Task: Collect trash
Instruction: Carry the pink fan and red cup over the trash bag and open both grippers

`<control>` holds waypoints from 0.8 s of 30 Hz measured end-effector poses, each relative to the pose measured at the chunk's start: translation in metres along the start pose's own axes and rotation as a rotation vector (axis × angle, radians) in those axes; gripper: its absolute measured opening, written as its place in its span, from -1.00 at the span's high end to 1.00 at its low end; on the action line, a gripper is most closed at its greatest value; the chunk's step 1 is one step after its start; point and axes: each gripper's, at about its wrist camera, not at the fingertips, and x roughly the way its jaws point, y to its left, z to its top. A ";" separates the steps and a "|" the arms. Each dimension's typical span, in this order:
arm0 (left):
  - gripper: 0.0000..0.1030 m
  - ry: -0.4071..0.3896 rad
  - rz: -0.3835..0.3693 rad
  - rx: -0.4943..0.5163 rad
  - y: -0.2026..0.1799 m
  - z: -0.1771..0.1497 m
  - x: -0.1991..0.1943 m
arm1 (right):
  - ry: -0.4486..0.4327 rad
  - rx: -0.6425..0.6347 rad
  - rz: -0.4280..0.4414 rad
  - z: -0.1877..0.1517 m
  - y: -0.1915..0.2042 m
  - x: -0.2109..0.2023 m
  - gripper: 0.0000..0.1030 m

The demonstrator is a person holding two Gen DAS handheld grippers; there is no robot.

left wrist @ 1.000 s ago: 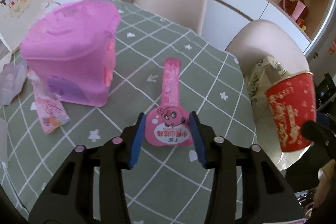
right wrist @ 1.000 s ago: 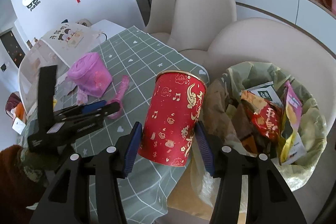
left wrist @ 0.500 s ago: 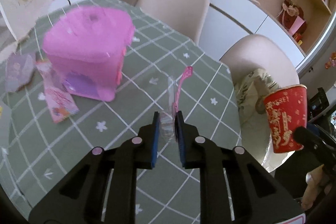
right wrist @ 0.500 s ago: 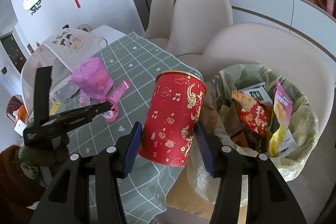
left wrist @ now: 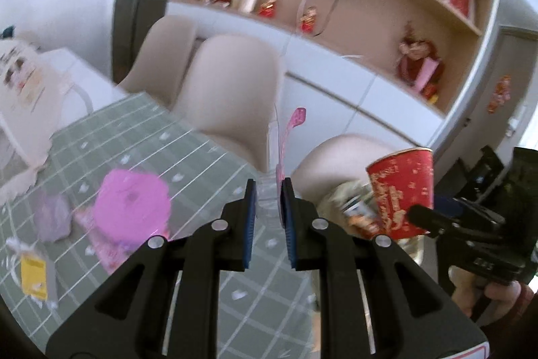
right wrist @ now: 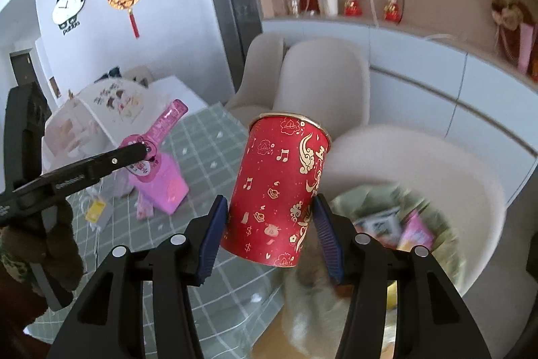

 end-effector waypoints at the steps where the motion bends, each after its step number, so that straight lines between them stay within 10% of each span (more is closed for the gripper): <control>1: 0.72 -0.002 -0.020 0.004 -0.007 0.004 0.001 | -0.020 0.001 -0.016 0.004 -0.008 -0.008 0.04; 15: 0.72 0.201 -0.256 0.058 -0.112 -0.005 0.098 | -0.026 0.090 -0.135 -0.010 -0.116 -0.036 0.04; 24: 0.72 0.349 -0.263 0.090 -0.154 -0.023 0.163 | -0.001 0.170 -0.156 -0.023 -0.176 -0.029 0.04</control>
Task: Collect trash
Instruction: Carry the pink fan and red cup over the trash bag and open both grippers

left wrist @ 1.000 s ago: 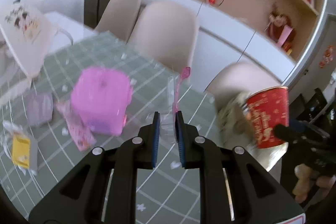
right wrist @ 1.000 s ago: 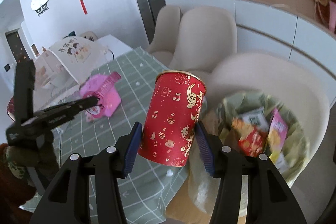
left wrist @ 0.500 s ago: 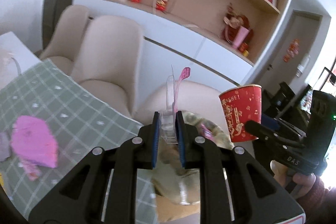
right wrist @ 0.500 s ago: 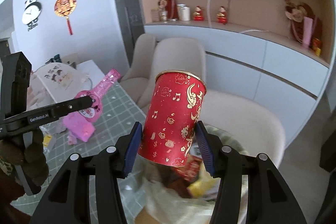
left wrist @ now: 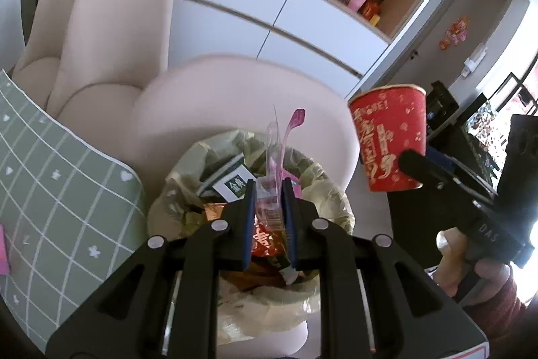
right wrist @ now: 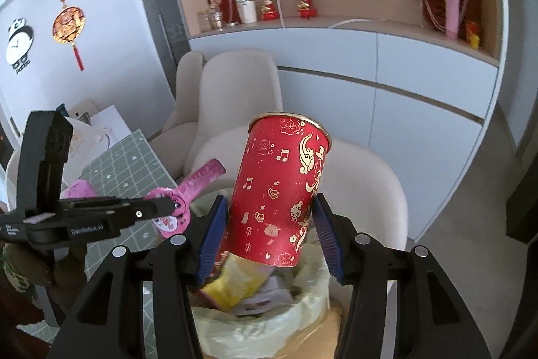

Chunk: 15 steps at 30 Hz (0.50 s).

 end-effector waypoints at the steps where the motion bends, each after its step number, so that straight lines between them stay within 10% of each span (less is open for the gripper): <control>1: 0.72 0.010 -0.001 -0.002 -0.001 0.001 0.005 | 0.003 0.006 -0.001 -0.001 -0.005 0.003 0.04; 15: 0.34 -0.008 0.107 -0.027 0.015 -0.006 0.001 | 0.105 -0.001 0.098 -0.015 0.010 0.053 0.04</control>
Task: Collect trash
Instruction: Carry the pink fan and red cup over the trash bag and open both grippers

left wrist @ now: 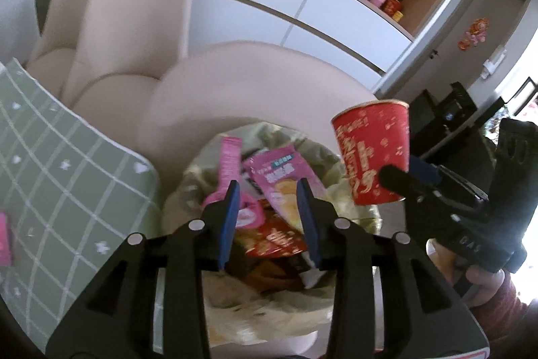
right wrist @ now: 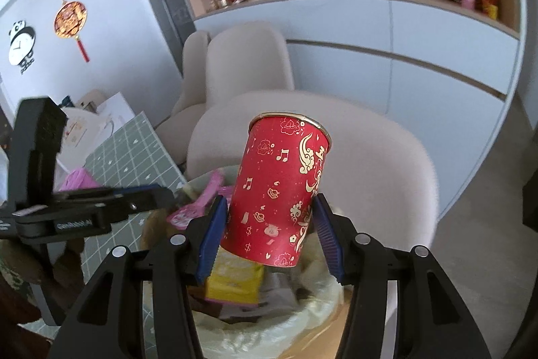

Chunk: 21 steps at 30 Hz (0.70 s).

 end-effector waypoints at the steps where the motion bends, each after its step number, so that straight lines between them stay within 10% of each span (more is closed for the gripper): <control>1: 0.31 -0.013 0.023 0.004 0.002 -0.002 -0.006 | 0.009 -0.006 0.013 -0.001 0.004 0.005 0.04; 21: 0.25 -0.078 0.222 -0.126 0.068 -0.044 -0.083 | 0.235 -0.039 0.069 -0.035 0.044 0.084 0.02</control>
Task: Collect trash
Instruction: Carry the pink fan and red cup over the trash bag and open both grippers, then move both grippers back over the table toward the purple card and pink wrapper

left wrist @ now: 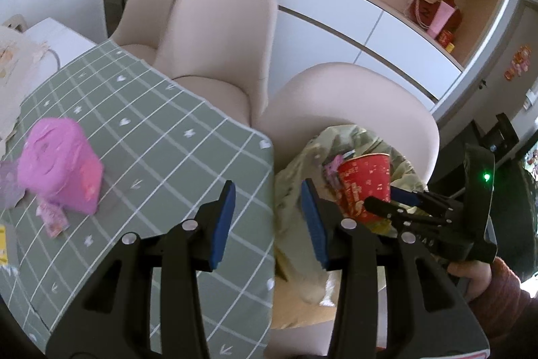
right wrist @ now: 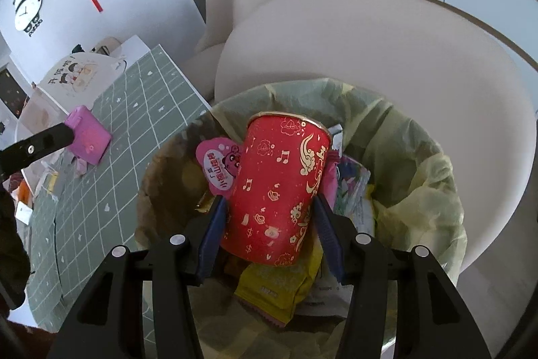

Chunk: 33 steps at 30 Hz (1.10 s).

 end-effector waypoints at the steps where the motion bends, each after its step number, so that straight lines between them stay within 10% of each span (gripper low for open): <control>1: 0.25 0.001 0.004 -0.010 0.004 -0.003 -0.003 | -0.001 0.000 -0.003 -0.001 0.001 -0.001 0.01; 20: 0.17 -0.095 0.155 -0.153 0.124 -0.052 -0.099 | -0.169 -0.030 -0.114 -0.005 0.038 -0.056 -0.03; 33: 0.13 -0.209 0.347 -0.244 0.307 -0.089 -0.214 | -0.178 -0.260 -0.028 -0.004 0.200 -0.045 -0.03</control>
